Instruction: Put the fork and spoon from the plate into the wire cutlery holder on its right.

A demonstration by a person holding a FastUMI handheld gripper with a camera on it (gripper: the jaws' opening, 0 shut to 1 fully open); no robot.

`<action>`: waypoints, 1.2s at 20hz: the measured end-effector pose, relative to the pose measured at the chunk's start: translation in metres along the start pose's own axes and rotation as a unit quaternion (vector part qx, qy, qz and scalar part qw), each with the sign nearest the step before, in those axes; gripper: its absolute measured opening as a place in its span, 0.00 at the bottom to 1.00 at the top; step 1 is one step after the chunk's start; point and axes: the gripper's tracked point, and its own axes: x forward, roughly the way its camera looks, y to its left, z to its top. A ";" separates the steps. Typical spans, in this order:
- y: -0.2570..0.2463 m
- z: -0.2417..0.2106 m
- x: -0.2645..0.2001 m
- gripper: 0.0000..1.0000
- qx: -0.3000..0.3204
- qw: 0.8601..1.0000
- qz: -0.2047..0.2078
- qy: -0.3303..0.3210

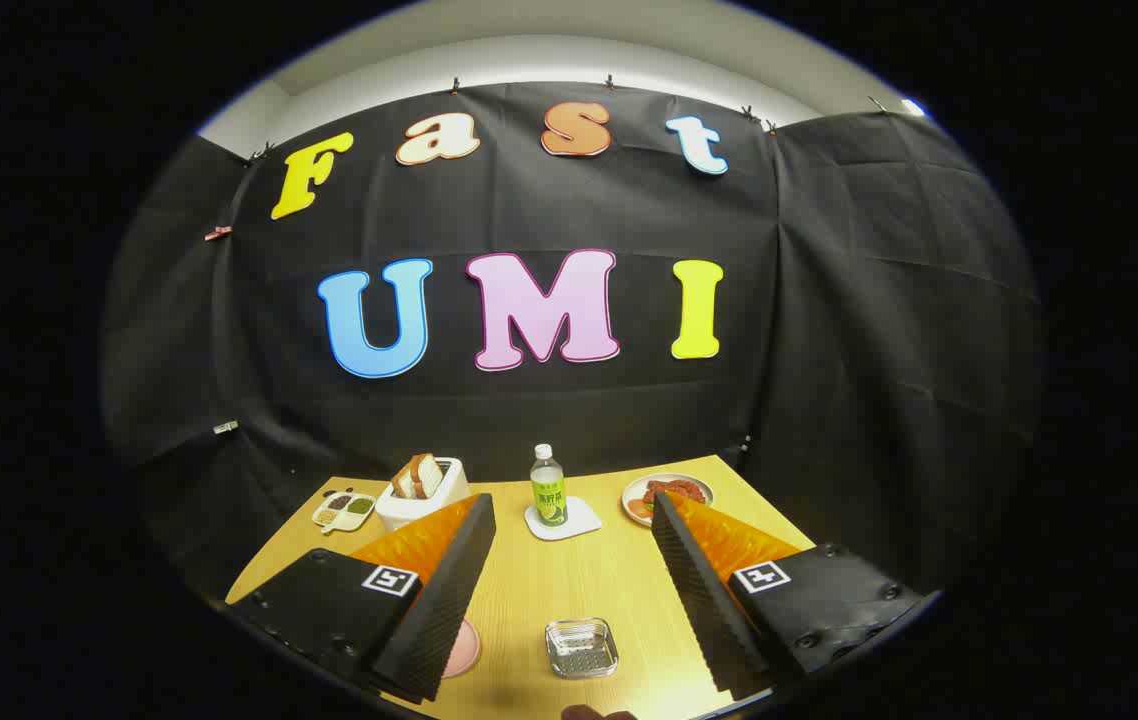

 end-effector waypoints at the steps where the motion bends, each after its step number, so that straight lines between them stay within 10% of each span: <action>1: -0.001 0.001 0.000 0.98 -0.003 1.000 -0.002 -0.004; 24: 0.003 -0.017 0.010 0.98 -0.001 1.000 -0.018 0.019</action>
